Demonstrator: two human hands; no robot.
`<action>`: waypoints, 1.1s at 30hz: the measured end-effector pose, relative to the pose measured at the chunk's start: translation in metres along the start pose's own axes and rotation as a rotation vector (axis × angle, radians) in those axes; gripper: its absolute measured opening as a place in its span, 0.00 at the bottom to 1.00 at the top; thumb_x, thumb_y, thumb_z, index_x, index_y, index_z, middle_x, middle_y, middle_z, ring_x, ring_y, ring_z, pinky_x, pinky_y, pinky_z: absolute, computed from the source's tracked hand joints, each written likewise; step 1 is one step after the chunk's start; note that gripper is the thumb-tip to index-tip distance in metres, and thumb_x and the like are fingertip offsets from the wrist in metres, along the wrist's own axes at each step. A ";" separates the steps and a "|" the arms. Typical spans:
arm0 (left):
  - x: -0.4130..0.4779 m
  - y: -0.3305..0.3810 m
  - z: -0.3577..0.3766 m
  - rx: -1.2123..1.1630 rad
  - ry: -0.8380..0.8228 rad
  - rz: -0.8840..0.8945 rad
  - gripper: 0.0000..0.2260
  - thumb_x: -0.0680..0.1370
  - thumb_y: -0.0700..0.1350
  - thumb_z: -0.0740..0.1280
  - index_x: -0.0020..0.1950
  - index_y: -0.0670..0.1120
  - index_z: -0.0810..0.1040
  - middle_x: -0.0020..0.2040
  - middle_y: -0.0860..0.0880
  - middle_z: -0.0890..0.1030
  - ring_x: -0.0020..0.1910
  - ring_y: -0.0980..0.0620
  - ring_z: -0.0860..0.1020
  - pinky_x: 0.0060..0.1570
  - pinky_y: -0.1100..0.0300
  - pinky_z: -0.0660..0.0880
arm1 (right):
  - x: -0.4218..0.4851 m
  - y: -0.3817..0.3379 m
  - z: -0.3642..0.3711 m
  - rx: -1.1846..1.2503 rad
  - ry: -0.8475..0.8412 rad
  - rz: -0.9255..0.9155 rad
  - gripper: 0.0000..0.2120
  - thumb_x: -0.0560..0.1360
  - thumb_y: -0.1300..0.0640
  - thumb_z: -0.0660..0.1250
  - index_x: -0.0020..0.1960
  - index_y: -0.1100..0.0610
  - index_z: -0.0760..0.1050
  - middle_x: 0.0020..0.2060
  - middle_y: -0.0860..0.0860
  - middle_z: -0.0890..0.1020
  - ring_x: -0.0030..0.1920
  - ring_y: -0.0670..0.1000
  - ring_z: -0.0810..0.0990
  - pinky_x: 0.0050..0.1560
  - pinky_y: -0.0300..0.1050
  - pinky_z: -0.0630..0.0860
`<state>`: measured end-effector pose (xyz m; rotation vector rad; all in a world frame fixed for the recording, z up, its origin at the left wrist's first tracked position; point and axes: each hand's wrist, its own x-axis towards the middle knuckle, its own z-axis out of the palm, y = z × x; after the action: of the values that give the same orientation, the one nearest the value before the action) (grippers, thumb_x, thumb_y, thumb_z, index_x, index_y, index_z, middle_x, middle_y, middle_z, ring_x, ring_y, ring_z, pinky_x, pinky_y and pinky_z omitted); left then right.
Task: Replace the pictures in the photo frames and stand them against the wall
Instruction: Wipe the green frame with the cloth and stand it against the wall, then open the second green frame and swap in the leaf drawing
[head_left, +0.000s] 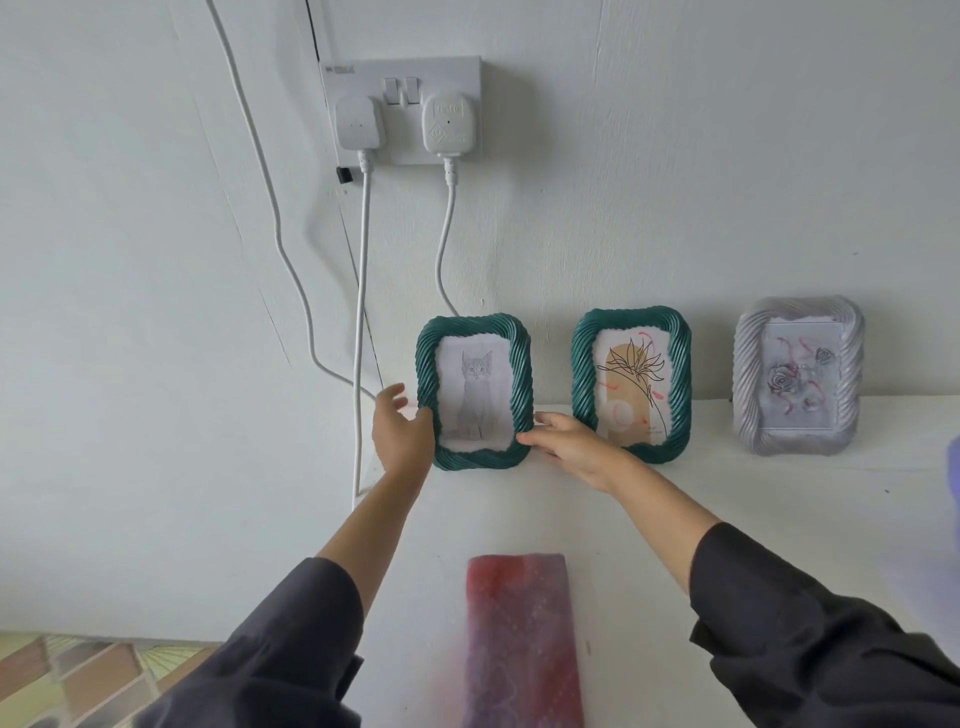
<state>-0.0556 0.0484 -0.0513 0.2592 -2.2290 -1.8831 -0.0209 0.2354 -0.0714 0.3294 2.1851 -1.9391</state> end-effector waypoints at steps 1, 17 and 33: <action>-0.005 0.004 0.002 0.024 0.085 0.088 0.19 0.75 0.35 0.62 0.65 0.45 0.69 0.61 0.47 0.75 0.56 0.48 0.74 0.45 0.62 0.71 | -0.007 -0.002 -0.005 -0.013 0.016 0.033 0.31 0.73 0.58 0.69 0.72 0.62 0.61 0.65 0.53 0.72 0.66 0.51 0.71 0.69 0.43 0.65; -0.076 0.037 0.112 0.431 -0.672 0.416 0.40 0.72 0.31 0.64 0.75 0.55 0.48 0.75 0.41 0.49 0.75 0.40 0.48 0.73 0.42 0.52 | -0.074 -0.019 -0.129 -0.258 0.572 -0.283 0.32 0.71 0.64 0.70 0.70 0.49 0.64 0.67 0.58 0.66 0.67 0.57 0.67 0.65 0.51 0.67; -0.085 0.039 0.109 0.243 -0.694 0.250 0.32 0.72 0.24 0.59 0.69 0.53 0.65 0.43 0.48 0.72 0.40 0.46 0.75 0.40 0.51 0.78 | -0.090 0.016 -0.138 -0.256 0.488 -0.356 0.33 0.73 0.72 0.63 0.71 0.46 0.64 0.51 0.54 0.73 0.39 0.45 0.73 0.37 0.32 0.73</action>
<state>-0.0037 0.1815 -0.0348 -0.7163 -2.7439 -1.7316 0.0697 0.3714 -0.0434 0.4316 2.9489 -1.8527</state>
